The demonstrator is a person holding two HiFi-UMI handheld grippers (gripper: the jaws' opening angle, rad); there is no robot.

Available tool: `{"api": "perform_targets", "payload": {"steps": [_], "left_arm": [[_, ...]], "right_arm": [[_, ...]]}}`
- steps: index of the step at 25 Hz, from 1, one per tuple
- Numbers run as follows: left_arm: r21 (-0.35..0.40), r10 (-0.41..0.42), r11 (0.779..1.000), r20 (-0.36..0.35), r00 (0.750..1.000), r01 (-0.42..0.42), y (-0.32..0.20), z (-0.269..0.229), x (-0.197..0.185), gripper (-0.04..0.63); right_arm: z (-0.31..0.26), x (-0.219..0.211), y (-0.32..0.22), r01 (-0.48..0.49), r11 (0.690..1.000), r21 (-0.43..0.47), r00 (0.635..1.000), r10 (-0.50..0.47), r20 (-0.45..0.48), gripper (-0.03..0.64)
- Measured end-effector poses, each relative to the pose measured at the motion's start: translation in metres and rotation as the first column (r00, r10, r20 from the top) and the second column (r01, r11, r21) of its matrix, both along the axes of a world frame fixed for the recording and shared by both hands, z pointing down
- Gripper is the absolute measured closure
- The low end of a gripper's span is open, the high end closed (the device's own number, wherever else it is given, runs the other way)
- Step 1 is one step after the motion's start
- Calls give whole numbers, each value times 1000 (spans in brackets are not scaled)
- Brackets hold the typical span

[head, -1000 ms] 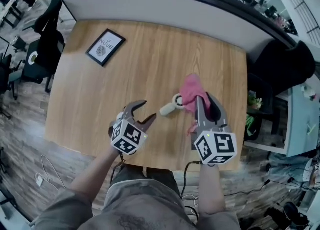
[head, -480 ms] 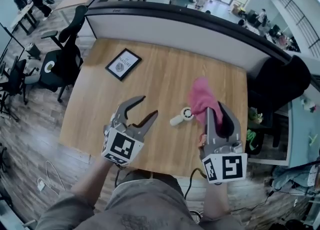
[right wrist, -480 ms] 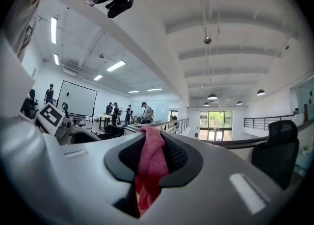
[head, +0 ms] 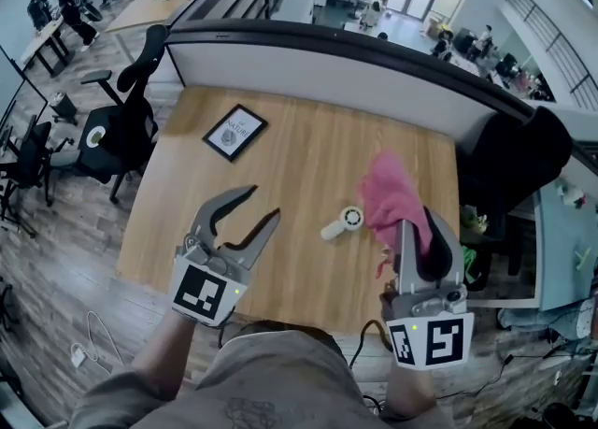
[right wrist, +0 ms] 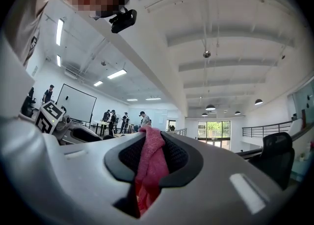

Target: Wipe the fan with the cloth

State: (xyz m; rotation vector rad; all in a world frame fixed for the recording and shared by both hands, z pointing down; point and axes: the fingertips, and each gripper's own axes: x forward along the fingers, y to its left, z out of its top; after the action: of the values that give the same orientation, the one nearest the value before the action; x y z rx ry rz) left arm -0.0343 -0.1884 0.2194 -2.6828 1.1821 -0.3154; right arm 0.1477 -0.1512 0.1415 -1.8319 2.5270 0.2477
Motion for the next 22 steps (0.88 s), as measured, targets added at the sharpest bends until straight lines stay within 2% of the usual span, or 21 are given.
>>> {"api": "perform_targets", "payload": {"steps": [4,12,14,15,22], "left_arm": [[-7,8,1000,-17,1000,-8,9,-6,-2,456],[-24,16,1000,-43,999,-17,18,1,-7,500],[-32,-8,999,-53,999,7,18,3,-12,578],[-44,-20,999,-62,998,17,18,5,-15,594],[-71,-20,997,-59,998,16,18,12,-16,594]], "right_arm": [[1,1,10,-12,1000,-12,1000,12,-3,549],[28,-10,24,18,995,-100,1000,-19,-9,549],[37,-14,27,25,992,-127,1000,-27,-13,549],[41,-15,28,28,990,-140,999,-30,-14,549],[57,-17,29,38,983,-182,999,-41,-11,549]]}}
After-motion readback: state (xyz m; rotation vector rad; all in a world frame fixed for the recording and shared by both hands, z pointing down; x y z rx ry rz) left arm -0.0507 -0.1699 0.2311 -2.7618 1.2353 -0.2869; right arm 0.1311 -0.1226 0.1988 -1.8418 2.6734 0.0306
